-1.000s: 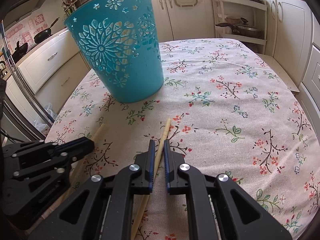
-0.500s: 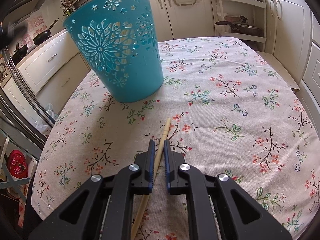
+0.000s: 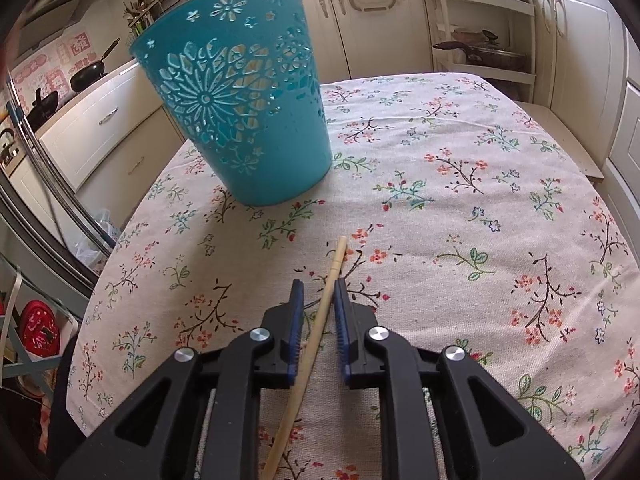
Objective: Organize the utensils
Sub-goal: 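Lift the chopstick with the left tool and drop it into the teal basket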
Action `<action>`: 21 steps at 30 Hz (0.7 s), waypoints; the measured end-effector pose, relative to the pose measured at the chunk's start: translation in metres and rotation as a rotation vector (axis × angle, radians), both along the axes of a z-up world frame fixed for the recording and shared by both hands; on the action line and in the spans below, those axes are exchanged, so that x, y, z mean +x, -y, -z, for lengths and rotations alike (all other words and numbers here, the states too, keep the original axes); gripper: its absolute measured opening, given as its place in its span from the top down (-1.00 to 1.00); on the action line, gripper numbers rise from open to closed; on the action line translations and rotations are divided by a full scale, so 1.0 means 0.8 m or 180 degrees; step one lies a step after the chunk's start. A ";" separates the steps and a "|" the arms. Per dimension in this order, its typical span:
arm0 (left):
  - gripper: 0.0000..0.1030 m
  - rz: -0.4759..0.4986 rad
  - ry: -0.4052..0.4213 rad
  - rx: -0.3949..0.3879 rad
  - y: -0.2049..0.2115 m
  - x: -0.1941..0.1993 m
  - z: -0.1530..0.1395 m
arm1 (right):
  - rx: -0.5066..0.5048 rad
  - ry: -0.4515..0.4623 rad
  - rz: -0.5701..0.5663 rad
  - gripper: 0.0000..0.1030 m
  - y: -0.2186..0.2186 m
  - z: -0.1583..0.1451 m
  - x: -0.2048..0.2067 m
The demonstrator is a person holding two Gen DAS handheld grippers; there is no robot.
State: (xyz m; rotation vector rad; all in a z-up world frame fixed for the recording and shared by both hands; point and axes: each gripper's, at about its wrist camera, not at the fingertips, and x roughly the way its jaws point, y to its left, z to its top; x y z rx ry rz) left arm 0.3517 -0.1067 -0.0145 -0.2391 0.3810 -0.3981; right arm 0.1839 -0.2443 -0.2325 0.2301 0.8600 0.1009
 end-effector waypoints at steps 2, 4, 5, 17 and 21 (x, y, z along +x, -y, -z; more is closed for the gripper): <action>0.90 -0.0109 0.0048 0.0007 0.009 0.019 0.008 | -0.0025 0.0006 -0.0011 0.65 -0.001 0.000 0.001; 0.90 -0.0164 0.0024 0.0050 0.019 0.038 0.024 | -0.0039 0.0013 -0.0017 0.64 -0.002 0.000 0.001; 0.90 -0.0177 0.0006 0.0076 0.021 0.045 0.030 | -0.0041 0.0014 -0.0021 0.63 -0.002 0.000 0.001; 0.89 -0.0132 -0.0181 0.0496 0.034 0.038 0.084 | 0.0004 0.0013 -0.0022 0.59 0.000 0.000 0.002; 0.58 -0.0149 -0.0242 0.0556 0.019 0.017 0.087 | 0.0006 0.0014 -0.0023 0.59 0.000 0.000 0.002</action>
